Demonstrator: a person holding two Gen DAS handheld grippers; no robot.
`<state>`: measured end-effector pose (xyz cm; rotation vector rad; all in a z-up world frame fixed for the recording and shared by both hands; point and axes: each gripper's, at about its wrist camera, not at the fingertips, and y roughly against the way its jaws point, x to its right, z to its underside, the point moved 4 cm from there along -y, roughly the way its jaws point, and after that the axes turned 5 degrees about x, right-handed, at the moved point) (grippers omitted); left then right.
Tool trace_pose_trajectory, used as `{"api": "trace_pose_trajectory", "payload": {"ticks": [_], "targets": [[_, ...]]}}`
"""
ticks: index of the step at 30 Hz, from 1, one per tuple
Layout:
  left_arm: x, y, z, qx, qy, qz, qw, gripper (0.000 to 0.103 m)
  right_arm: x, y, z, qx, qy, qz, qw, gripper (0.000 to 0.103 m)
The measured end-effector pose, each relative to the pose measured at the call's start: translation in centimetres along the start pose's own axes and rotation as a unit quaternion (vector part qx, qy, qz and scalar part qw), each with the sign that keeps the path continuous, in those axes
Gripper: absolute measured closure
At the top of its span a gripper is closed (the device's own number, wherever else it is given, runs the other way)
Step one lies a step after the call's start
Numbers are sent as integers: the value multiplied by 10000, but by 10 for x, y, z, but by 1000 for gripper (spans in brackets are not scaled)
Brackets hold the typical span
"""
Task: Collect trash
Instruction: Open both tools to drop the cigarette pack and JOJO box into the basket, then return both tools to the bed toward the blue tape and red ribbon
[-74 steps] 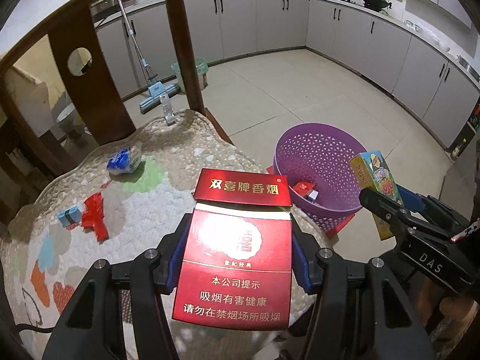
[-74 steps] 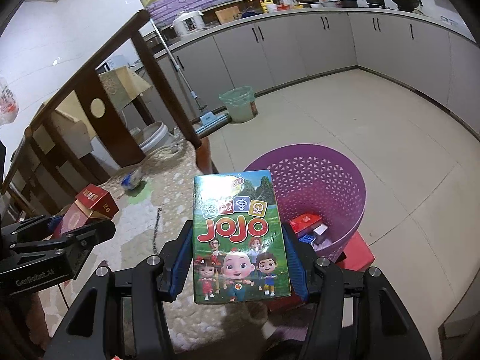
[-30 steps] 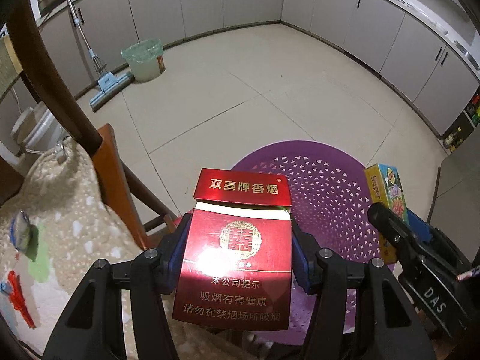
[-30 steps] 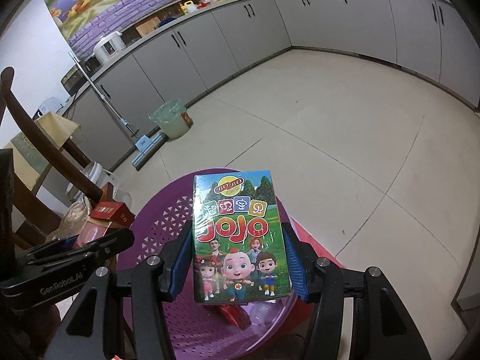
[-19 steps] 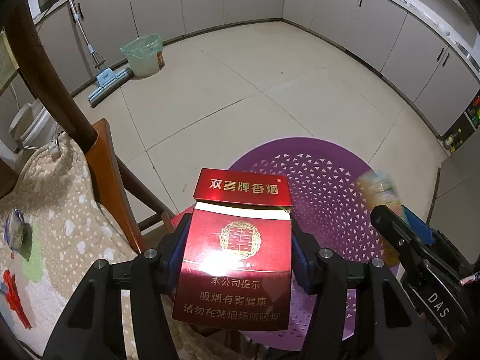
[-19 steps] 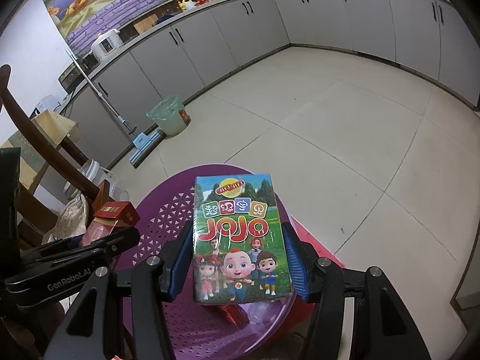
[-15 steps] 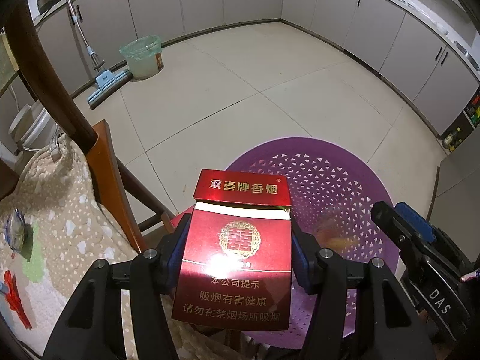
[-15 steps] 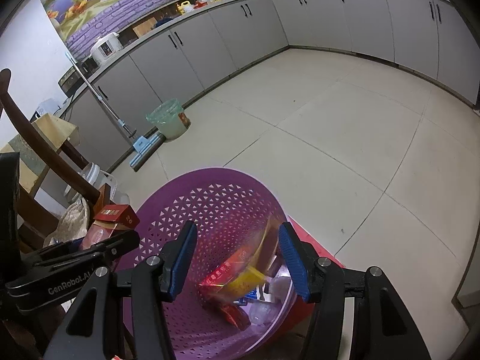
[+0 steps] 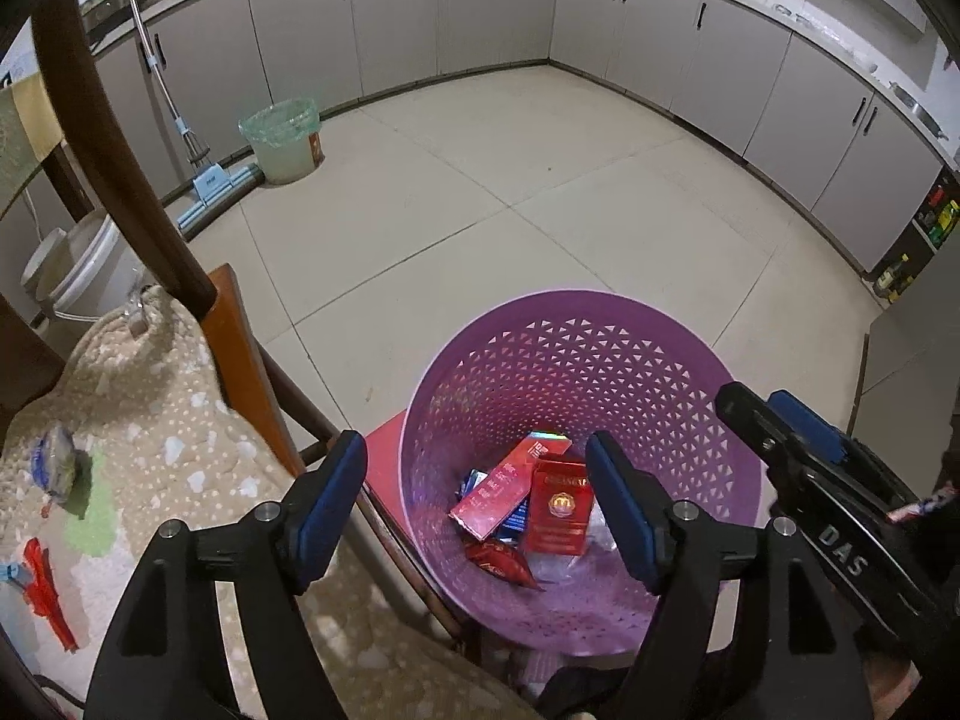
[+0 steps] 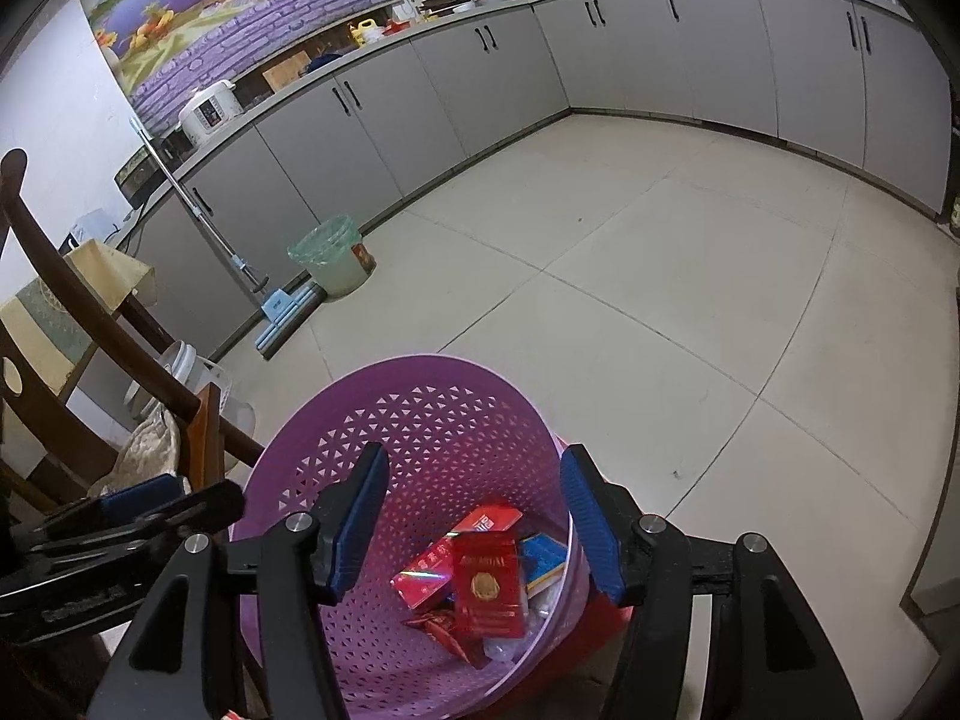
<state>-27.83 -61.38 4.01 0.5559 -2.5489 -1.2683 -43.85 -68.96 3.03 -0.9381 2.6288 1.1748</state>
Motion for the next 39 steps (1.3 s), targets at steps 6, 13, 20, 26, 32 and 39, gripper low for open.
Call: {"api": "trace_pose_trajectory", "payload": {"ticks": [6,13,20,26,32,39], "targets": [[-1,28,5,140,-44,-56,9999,28,-5,4,0,99,184,83,9997,39],[-8,62,20,329,-65,-269,9991,28,-11,7,2,223,415,196,9987,37],[-24,91,39,419,-70,-478,9980,27,-27,11,4,409,758,290,9959,35],[-43,108,56,387,35,-620,9973,27,-42,15,6,547,974,378,9930,33],[-71,121,78,321,284,-741,9963,27,-53,23,5,754,1084,469,9901,30],[-133,144,119,208,863,-1083,9901,27,-62,23,13,657,1240,483,9889,28]]}}
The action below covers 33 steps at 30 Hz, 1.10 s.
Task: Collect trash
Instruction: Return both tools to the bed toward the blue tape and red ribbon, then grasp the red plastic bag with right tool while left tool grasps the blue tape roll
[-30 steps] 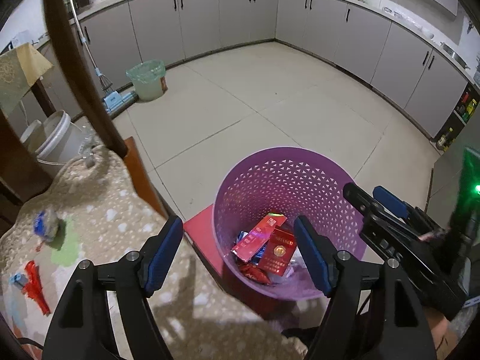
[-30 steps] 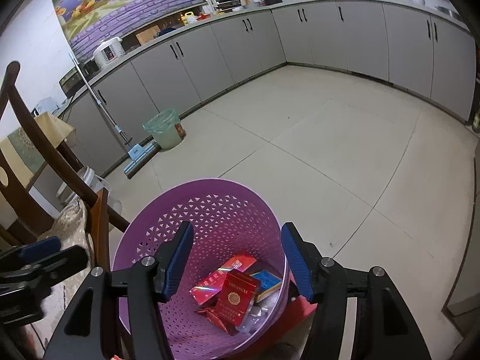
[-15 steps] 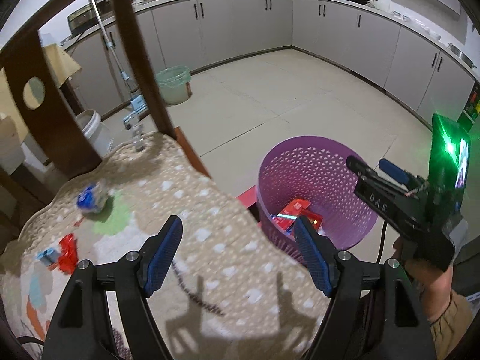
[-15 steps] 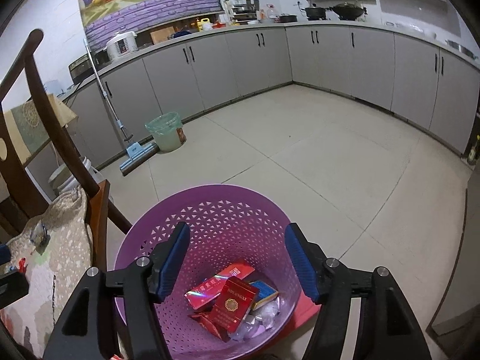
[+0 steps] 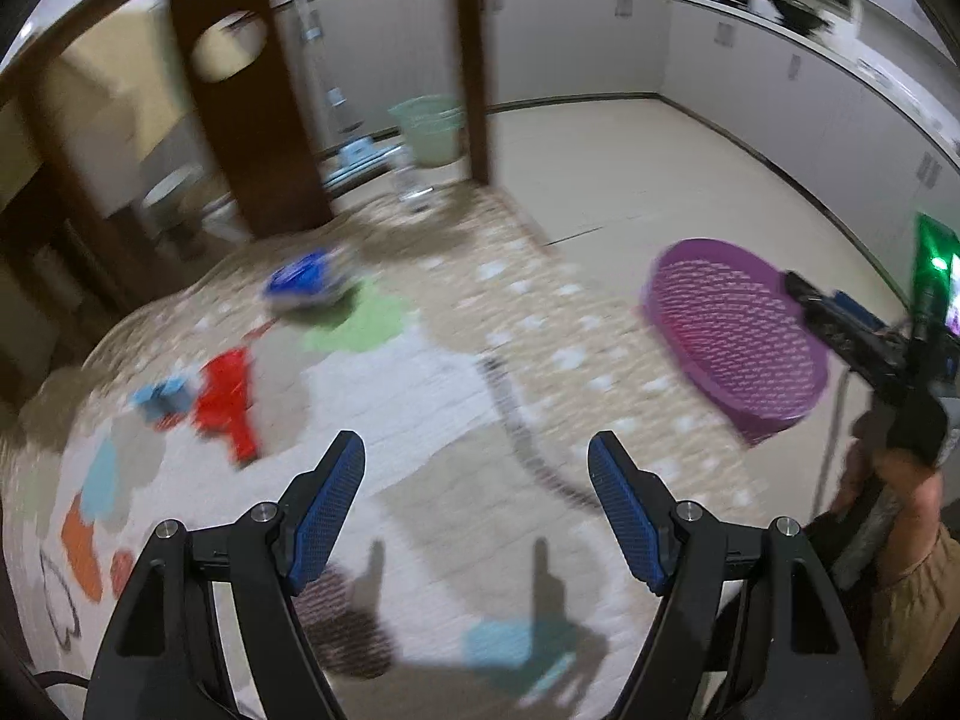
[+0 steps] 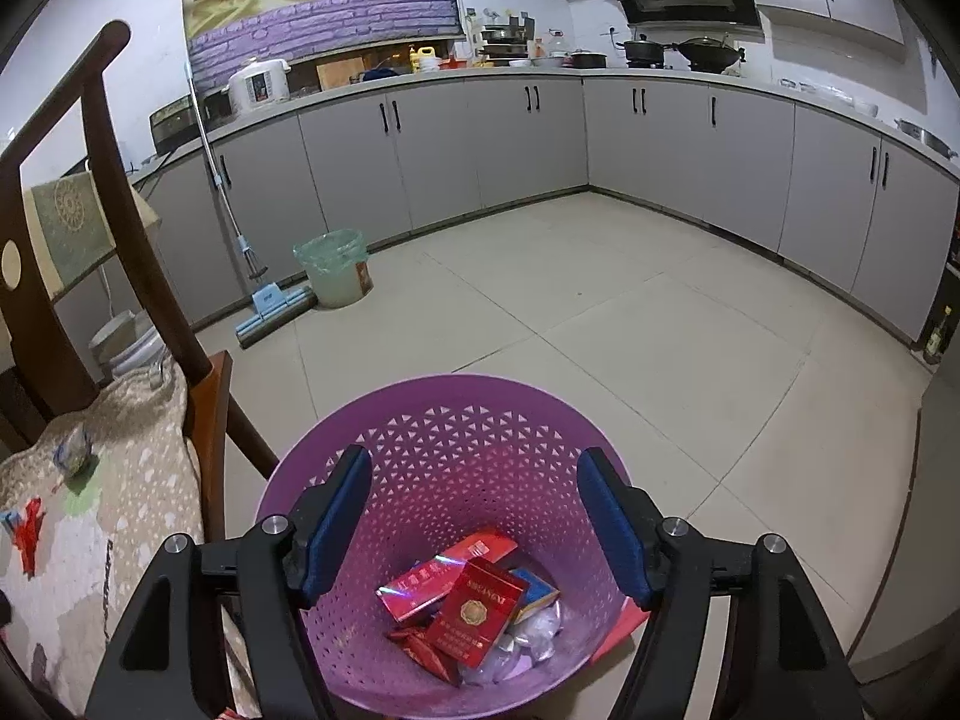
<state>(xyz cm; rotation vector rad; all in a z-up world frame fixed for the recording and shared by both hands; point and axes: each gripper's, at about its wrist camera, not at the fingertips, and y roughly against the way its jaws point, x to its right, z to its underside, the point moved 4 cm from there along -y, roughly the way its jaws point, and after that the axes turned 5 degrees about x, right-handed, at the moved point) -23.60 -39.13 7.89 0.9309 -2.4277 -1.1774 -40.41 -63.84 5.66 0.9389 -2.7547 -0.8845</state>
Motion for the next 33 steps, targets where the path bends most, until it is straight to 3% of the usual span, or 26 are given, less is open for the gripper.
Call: {"api": "trace_pose_trajectory", "payload": {"ticks": [5,9,15,18,21,26,30,33], "targets": [[-73,4,21,-57,672,-367,9970,27,-5,7,7,0,131,182,9997,27],[-140,8,43,-98,1222,-727,9898,27,-15,16,14,55,382,346,9987,27],[-221,13,71,20,1967,-1078,9745,27,-51,50,29,375,977,280,9941,26],[-242,8,69,98,2032,-1054,9734,27,-74,63,37,357,1331,74,9904,24],[-257,-1,52,214,1809,-960,9786,27,-96,67,45,128,1559,-298,9872,23],[-259,-27,15,306,1126,-566,9915,27,-154,63,55,-518,1794,-1353,9730,23],[-249,-65,-4,-73,484,-17,9988,27,-216,57,61,-1064,1843,-2304,9495,23],[-247,-89,-10,-373,377,391,9978,27,-254,52,69,-1358,1911,-2778,9316,23]]}}
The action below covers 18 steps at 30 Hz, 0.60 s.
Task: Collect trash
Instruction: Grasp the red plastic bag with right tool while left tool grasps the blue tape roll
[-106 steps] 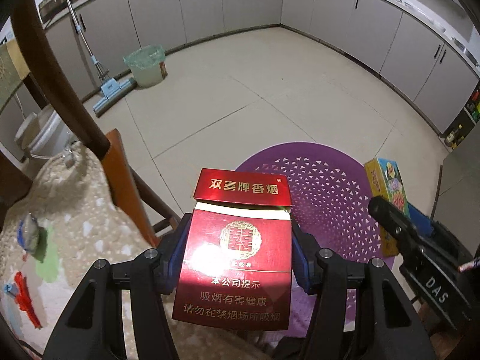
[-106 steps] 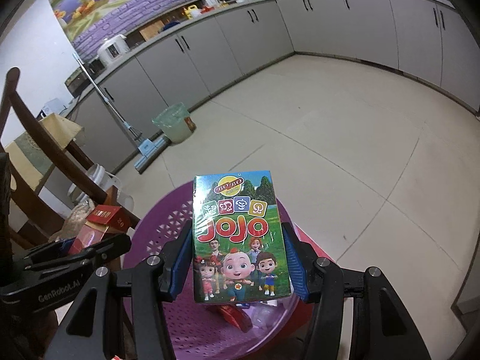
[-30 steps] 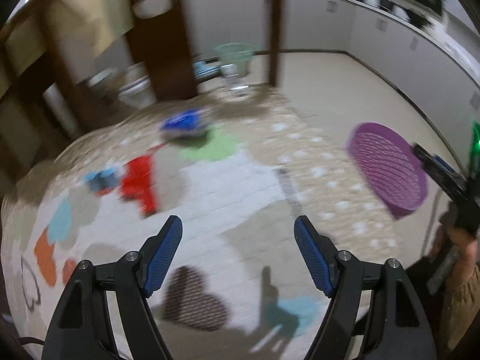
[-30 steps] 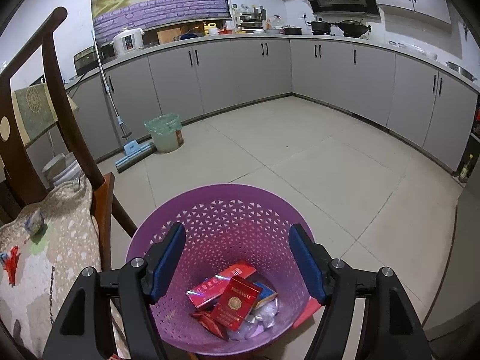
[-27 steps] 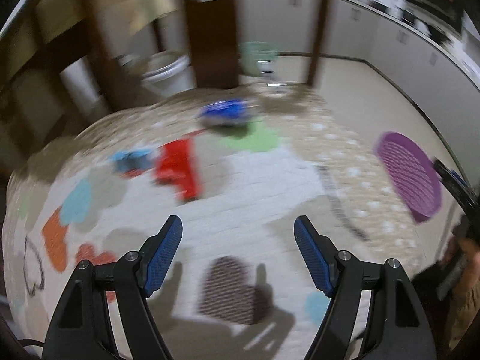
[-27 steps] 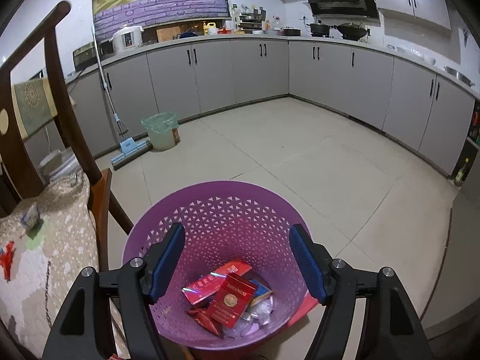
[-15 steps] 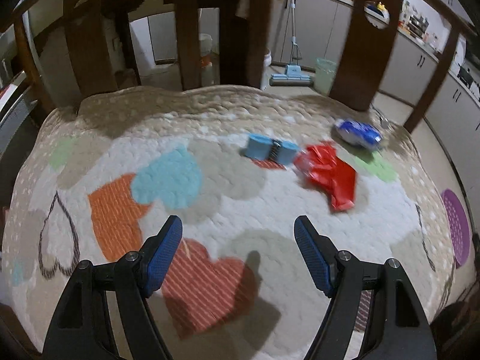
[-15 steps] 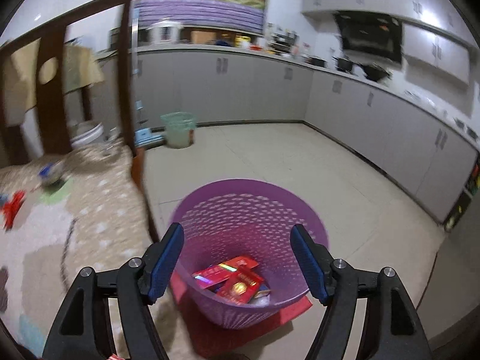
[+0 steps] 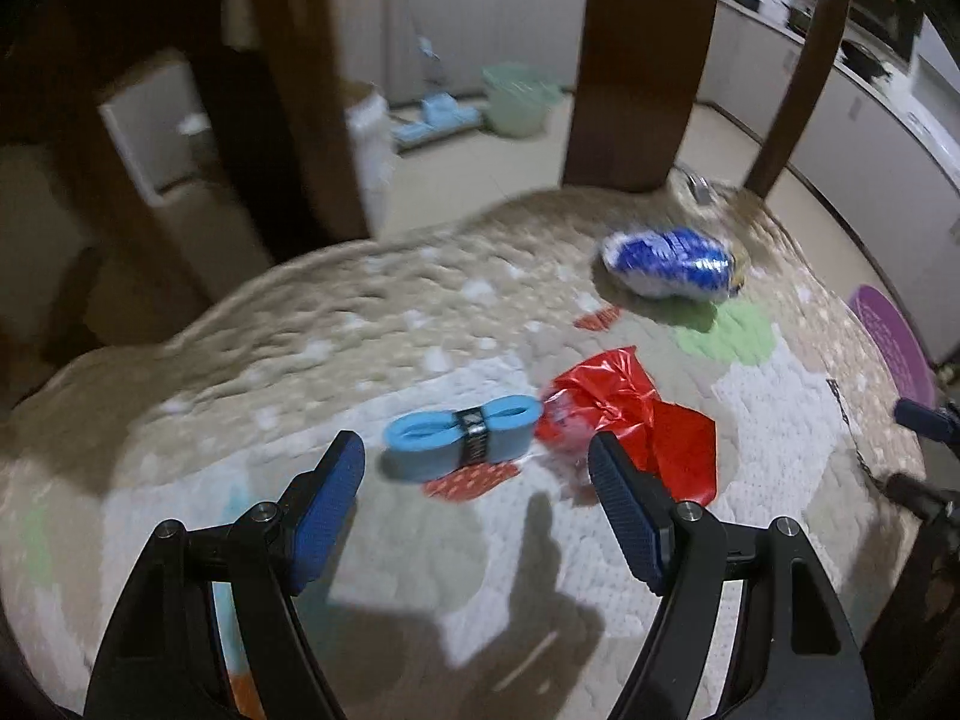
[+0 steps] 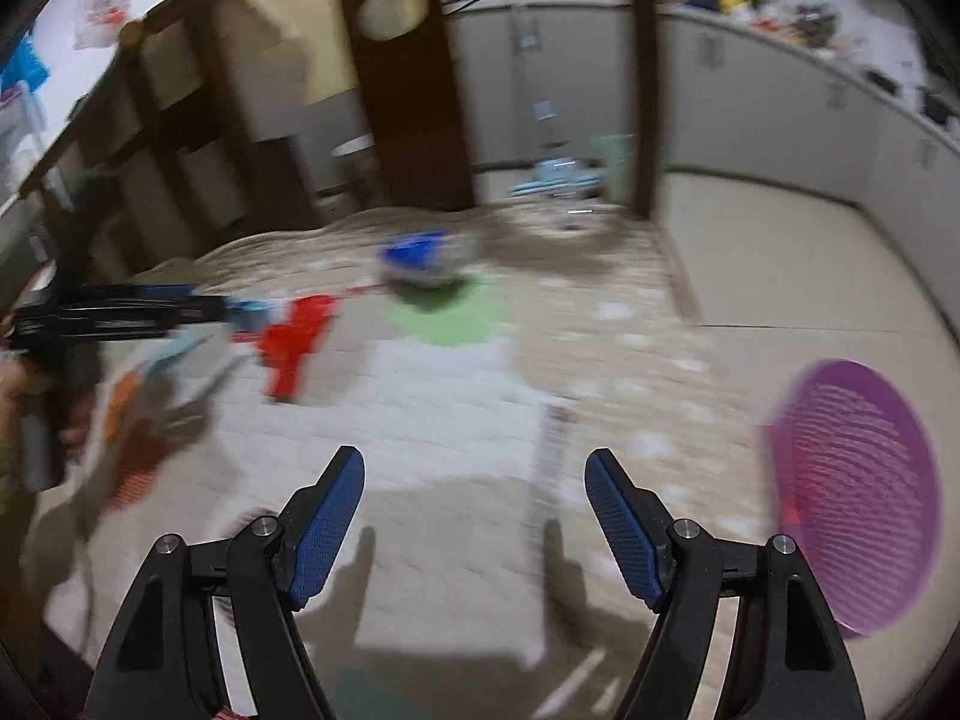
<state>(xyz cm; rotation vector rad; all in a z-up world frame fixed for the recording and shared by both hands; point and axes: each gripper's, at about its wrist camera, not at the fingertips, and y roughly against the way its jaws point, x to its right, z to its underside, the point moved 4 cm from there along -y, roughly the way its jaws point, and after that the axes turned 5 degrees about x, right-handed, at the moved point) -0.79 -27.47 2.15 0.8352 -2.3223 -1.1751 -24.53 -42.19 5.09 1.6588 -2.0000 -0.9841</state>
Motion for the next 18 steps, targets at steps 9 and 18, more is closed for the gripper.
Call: {"api": "trace_pose_trajectory", "payload": {"ticks": [9,18], "targets": [[-11,-9,9,-295,293,194,9989,81,-49,-54,-17,-425,370,-448,9974,26],[-7,11,50,-71,841,238,9961,94,-67,-87,-38,-630,130,-670,9957,26]]}}
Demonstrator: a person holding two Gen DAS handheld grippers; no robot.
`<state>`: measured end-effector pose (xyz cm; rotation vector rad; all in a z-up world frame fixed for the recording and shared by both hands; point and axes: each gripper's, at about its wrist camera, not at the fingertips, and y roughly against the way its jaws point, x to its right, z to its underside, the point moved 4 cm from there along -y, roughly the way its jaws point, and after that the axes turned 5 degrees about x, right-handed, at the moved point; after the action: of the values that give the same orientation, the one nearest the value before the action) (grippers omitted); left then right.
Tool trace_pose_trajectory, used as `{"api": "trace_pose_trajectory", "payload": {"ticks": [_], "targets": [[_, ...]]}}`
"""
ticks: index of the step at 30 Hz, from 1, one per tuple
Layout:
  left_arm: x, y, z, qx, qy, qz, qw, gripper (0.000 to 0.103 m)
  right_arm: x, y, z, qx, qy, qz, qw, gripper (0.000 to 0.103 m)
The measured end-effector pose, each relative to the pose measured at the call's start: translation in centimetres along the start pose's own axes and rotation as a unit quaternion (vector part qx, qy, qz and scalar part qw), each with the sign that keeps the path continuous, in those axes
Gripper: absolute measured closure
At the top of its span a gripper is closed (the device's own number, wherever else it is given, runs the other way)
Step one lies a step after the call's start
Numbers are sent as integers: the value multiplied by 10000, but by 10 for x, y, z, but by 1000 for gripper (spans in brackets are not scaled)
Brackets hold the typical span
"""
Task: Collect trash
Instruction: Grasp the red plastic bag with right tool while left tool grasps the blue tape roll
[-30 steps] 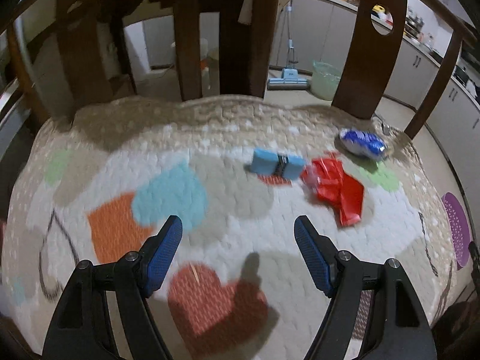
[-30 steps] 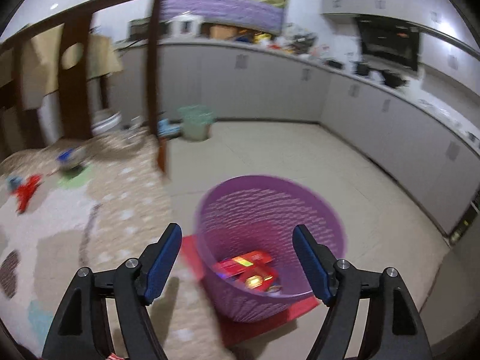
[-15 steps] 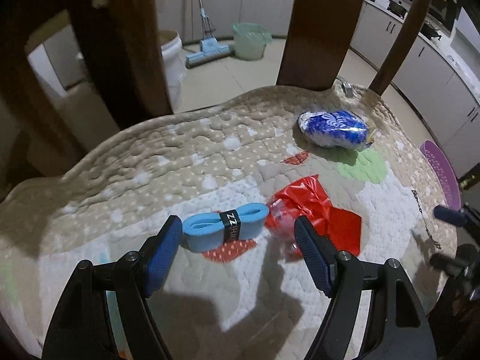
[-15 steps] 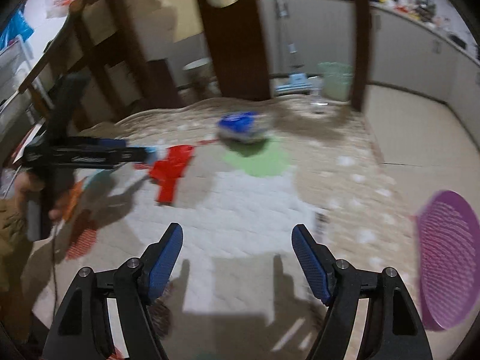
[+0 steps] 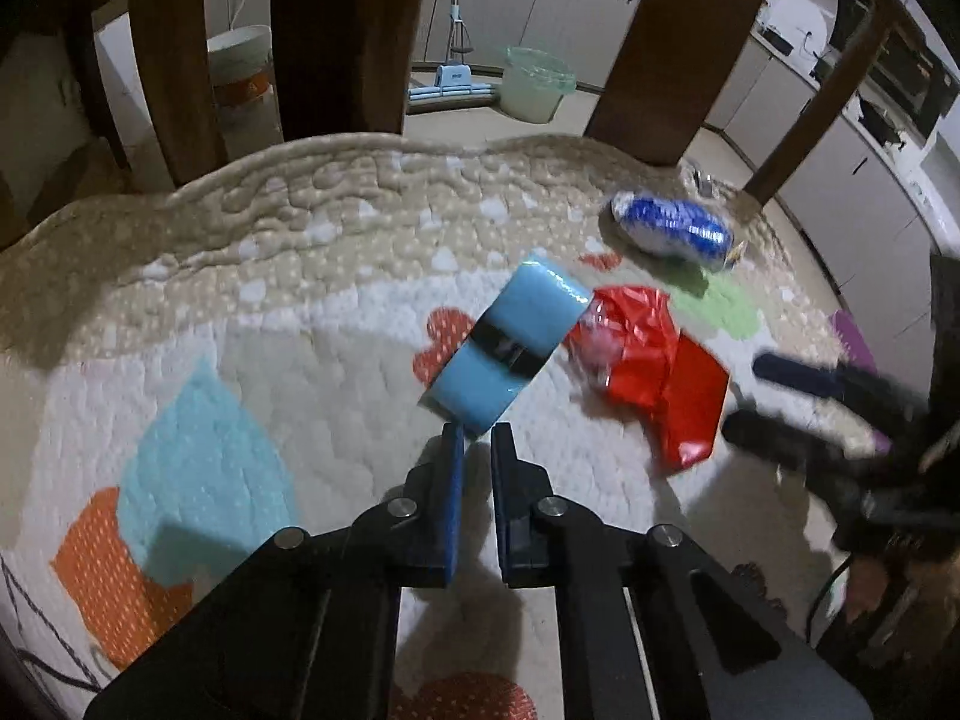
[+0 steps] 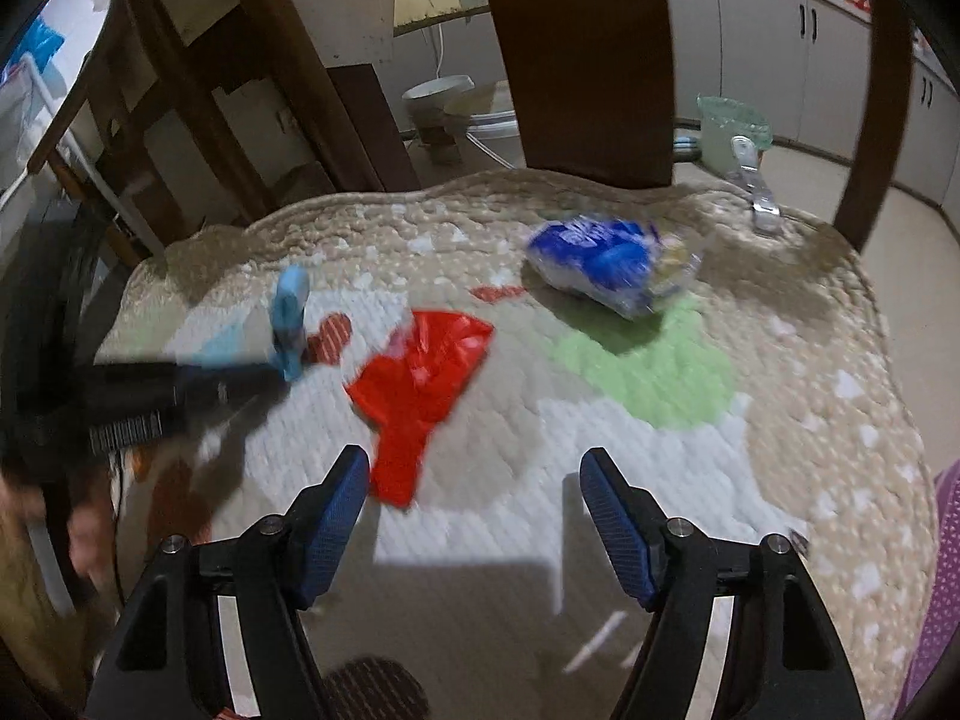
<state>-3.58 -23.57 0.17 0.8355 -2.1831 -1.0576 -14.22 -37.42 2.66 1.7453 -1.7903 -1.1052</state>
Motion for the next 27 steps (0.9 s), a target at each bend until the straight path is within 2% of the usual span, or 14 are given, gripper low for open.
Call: {"api": "trace_pose_trajectory", "payload": {"ticks": [3,6,7,9,10,11,12,14,16,22,24,25,26,27], "targets": [[3,-2,5,132,-103,-133,9998,94,-9,-10,-12,-32,-37,-62,10000,26],[-2,-2,5,239,-2,5,9997,93,-19,-26,-19,-120,46,22,9999,27],[-4,-1,5,263,50,66,9996,87,-22,-31,-21,-156,98,90,9998,32],[-5,3,5,371,79,132,9992,65,-27,-42,-21,-243,213,262,9991,39],[-5,6,4,461,38,108,9989,44,-28,-47,-20,-301,258,334,9987,45],[-5,9,3,568,-19,27,9984,32,-28,-50,-19,-338,275,344,9985,52],[-4,11,1,648,-72,-41,9979,31,-29,-50,-18,-332,260,297,9987,56],[0,10,-3,712,-253,-125,9971,31,-29,-48,-18,-343,235,256,9988,72],[4,5,-10,686,-400,-165,9967,31,-27,-42,-18,-352,155,199,9991,79],[6,-28,-25,317,-719,-339,9963,31,-19,-24,-9,-292,-14,138,9995,83],[4,-34,-24,152,-623,-280,9975,55,-16,-20,-6,-287,-104,75,9995,83],[2,-33,-23,162,-573,-405,9974,67,-13,-15,-3,-276,-144,41,9995,83],[1,-31,-23,185,-516,-443,9975,74,-12,-12,-2,-262,-168,28,9995,83],[0,-29,-22,191,-429,-393,9981,74,-9,-7,0,-234,-194,28,9995,83]]}}
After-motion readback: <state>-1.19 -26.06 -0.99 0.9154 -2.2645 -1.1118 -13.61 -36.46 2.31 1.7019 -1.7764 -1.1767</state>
